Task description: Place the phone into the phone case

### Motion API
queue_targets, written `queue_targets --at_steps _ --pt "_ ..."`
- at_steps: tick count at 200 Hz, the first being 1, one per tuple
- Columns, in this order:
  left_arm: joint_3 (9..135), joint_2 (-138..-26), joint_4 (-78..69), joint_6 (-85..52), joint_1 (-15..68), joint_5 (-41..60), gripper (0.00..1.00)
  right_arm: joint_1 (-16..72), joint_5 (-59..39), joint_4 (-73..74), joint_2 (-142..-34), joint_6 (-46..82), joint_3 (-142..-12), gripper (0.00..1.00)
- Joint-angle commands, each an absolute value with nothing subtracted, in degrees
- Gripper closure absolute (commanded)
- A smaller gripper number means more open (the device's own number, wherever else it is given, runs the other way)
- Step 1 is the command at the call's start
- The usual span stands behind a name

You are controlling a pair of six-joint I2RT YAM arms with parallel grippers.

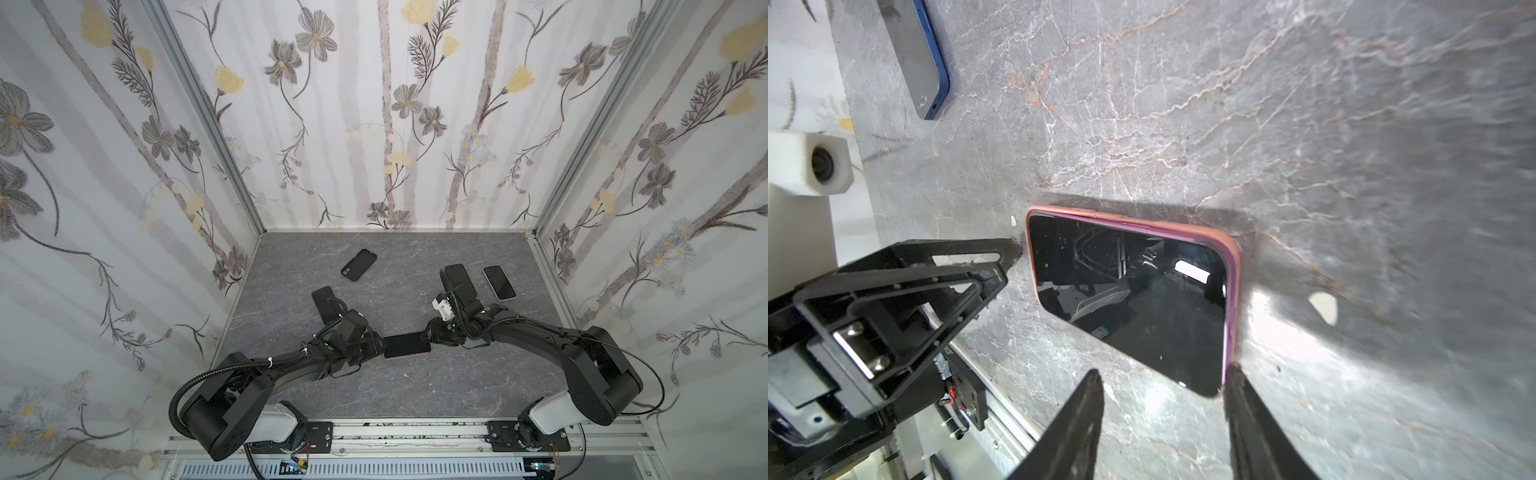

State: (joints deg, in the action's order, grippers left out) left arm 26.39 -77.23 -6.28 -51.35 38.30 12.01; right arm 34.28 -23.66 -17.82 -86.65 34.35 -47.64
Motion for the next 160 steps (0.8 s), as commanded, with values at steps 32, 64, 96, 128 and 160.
queue_targets --at_steps 32,64,96,128,160 --pt "30.08 -82.10 -4.39 -46.81 38.33 13.27 0.55 32.23 -23.18 -21.20 -87.73 31.46 -46.98 0.66" --pt "31.30 -84.95 -4.69 -46.56 38.49 14.79 0.61 32.24 -27.19 -19.34 -91.00 30.41 -46.80 0.78" --pt "31.52 -86.68 -5.05 -46.71 38.67 15.90 0.62 32.27 -29.22 -17.93 -93.10 30.41 -46.47 0.88" --pt "30.62 -87.22 -5.66 -47.61 39.15 16.11 0.64 32.41 -30.85 -16.82 -93.39 30.64 -45.46 0.92" --pt "28.83 -87.31 -7.58 -49.10 39.55 17.08 0.64 32.77 -31.70 -15.75 -94.03 30.81 -44.14 0.92"
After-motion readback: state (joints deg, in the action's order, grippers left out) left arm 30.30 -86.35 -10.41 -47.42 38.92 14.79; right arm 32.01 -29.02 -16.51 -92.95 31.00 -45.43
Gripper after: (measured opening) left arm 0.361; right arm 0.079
